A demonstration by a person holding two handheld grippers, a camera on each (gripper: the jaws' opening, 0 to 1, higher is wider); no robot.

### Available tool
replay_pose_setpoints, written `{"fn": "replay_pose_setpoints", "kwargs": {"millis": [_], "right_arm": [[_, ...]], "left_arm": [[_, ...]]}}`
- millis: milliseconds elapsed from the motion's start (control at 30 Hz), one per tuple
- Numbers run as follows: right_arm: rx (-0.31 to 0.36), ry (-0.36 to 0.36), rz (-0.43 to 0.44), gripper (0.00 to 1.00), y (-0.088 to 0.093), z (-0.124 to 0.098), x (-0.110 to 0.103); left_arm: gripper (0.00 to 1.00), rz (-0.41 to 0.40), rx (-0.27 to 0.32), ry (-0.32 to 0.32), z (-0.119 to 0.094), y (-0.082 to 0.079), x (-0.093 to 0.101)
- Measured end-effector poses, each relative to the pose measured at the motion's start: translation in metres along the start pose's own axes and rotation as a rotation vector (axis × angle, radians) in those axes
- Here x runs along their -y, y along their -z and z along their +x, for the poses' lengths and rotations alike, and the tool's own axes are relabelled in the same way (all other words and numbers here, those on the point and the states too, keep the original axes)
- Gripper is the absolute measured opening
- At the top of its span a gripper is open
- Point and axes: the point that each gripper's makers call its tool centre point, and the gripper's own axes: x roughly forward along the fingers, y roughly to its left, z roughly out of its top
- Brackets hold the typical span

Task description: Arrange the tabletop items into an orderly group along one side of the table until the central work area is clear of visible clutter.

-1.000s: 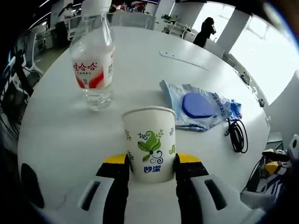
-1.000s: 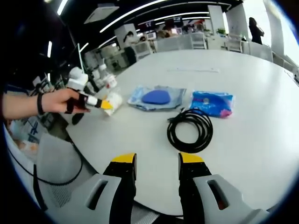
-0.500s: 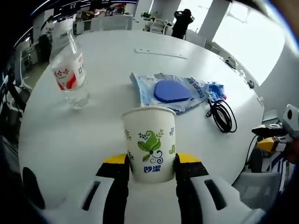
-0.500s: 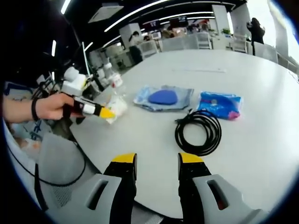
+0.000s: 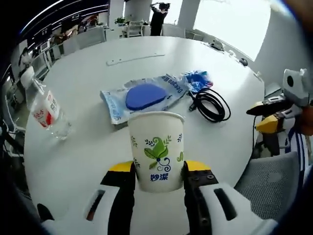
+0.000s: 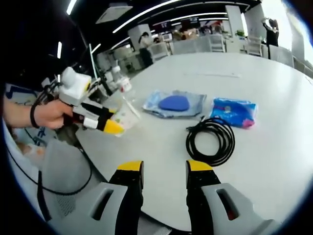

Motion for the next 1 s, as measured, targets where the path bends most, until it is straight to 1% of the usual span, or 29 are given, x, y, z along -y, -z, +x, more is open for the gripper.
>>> {"fn": "replay_pose_setpoints", "kwargs": {"millis": [133, 200, 267, 433, 500, 567, 633, 733, 800, 867, 1000], "right_arm": [[-0.004, -0.011, -0.011, 0.32, -0.001, 0.002, -0.002], [-0.006, -0.02, -0.019, 0.32, -0.003, 0.002, -0.004], [-0.002, -0.029, -0.02, 0.32, -0.005, 0.004, -0.006], [0.006, -0.069, -0.037, 0.32, -0.011, 0.006, -0.014], [0.012, -0.087, -0.032, 0.32, -0.013, 0.007, -0.017], [0.016, -0.098, -0.035, 0.32, -0.015, 0.007, -0.02], [0.02, -0.125, -0.047, 0.32, -0.016, 0.006, -0.026], [0.014, -0.149, -0.066, 0.31, -0.014, 0.006, -0.032], [0.013, -0.167, -0.057, 0.31, -0.012, 0.006, -0.035], [0.017, -0.196, -0.021, 0.3, -0.012, 0.006, -0.039], [0.003, -0.206, -0.038, 0.28, -0.007, 0.006, -0.042]], "left_arm": [[0.38, 0.104, 0.0, 0.014, -0.002, -0.003, 0.016], [0.38, 0.184, 0.004, 0.017, -0.002, -0.005, 0.024], [0.38, 0.228, 0.006, 0.029, -0.001, -0.005, 0.033], [0.38, 0.301, 0.023, 0.058, -0.002, -0.007, 0.056], [0.38, 0.368, 0.025, 0.06, -0.002, -0.008, 0.062], [0.38, 0.417, 0.03, 0.07, -0.003, -0.008, 0.07], [0.38, 0.416, 0.034, 0.08, -0.003, -0.008, 0.075], [0.38, 0.437, 0.042, 0.097, -0.003, -0.008, 0.084], [0.38, 0.461, 0.047, 0.113, -0.001, -0.007, 0.091], [0.38, 0.512, 0.044, 0.127, 0.0, -0.004, 0.098], [0.38, 0.543, 0.054, 0.152, -0.001, -0.004, 0.111]]}}
